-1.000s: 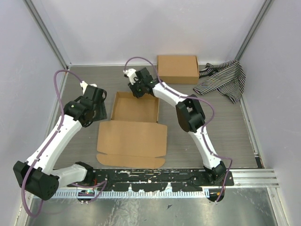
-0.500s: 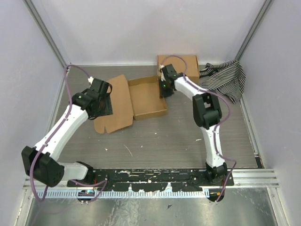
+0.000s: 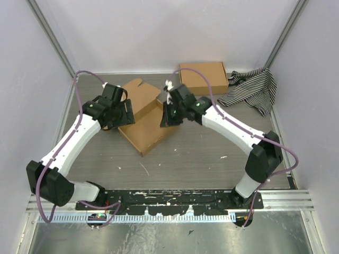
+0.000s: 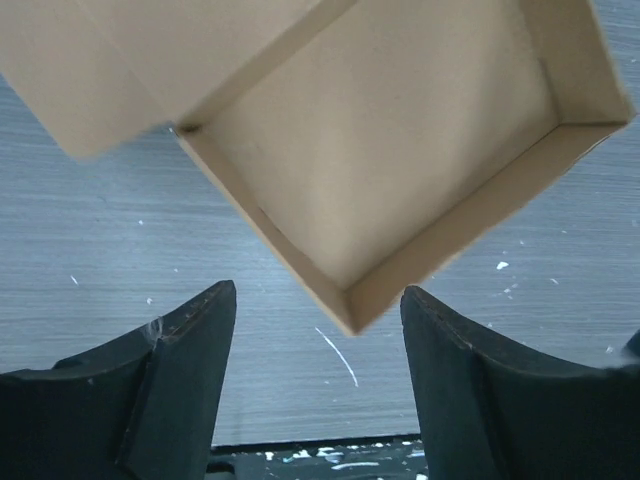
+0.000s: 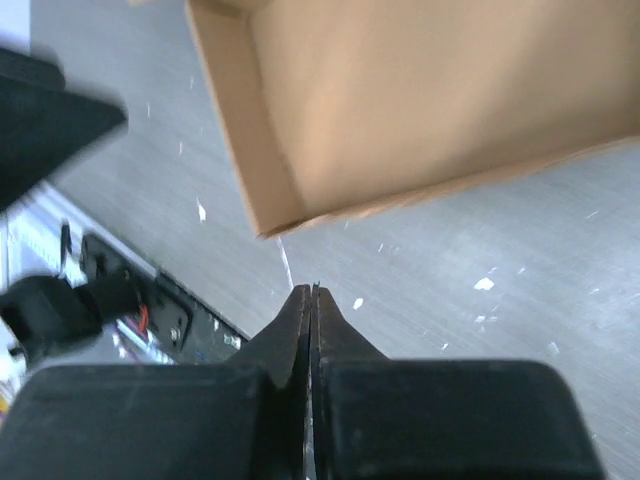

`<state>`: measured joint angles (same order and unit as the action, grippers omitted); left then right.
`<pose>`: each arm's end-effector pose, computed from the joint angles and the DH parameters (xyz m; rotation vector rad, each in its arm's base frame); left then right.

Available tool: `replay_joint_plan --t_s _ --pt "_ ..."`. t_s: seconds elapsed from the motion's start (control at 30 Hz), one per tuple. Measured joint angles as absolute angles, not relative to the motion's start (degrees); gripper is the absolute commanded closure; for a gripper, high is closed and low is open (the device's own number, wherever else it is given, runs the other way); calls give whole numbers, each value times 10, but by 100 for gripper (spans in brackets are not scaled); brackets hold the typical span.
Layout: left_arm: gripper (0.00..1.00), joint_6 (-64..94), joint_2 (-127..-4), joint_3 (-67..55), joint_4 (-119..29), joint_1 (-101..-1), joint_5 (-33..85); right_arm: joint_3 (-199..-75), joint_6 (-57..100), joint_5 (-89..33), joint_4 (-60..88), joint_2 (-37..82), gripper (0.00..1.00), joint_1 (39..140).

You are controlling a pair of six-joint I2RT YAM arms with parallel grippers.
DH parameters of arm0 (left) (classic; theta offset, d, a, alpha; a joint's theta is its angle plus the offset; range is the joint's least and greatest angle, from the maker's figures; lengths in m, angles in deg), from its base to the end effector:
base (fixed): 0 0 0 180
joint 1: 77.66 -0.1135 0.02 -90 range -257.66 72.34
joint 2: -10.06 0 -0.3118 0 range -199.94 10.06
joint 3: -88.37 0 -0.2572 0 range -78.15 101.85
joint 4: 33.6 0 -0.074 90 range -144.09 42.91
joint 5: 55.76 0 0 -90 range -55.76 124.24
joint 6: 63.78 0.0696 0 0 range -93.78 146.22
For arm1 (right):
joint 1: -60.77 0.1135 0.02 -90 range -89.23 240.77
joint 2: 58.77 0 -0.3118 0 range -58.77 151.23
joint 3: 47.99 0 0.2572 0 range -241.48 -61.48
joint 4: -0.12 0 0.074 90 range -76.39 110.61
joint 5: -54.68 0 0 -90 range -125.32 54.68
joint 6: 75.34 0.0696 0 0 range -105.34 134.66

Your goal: Fold the paper box

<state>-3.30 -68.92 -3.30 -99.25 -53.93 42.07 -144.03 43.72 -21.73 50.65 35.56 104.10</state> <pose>0.2725 -0.1094 0.3424 -0.1816 2.5442 -0.1901 0.2753 0.2822 0.3255 -0.4343 2.5415 0.8191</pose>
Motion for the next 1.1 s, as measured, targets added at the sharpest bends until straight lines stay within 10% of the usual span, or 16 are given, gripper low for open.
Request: replay_joint_plan --t_s 0.13,0.2,0.27,0.5,0.7,1.1 --pt "23 -62 -635 -82 -969 -554 393 -1513 400 -246 517 387 93 987" --pt "21 -86 -611 -104 -961 -573 372 -1551 369 -253 520 426 50 963" --pt "17 -118 -590 -132 -945 -613 323 -1590 334 -265 519 475 41 942" --pt "25 -150 -596 -193 -902 -710 177 -1713 270 -290 536 610 41 918" --pt "61 -162 -580 -228 -881 -753 142 -1714 240 -301 540 640 45 925" --pt "63 -105 -638 -150 -990 -755 255 -1711 229 -298 539 708 82 928"
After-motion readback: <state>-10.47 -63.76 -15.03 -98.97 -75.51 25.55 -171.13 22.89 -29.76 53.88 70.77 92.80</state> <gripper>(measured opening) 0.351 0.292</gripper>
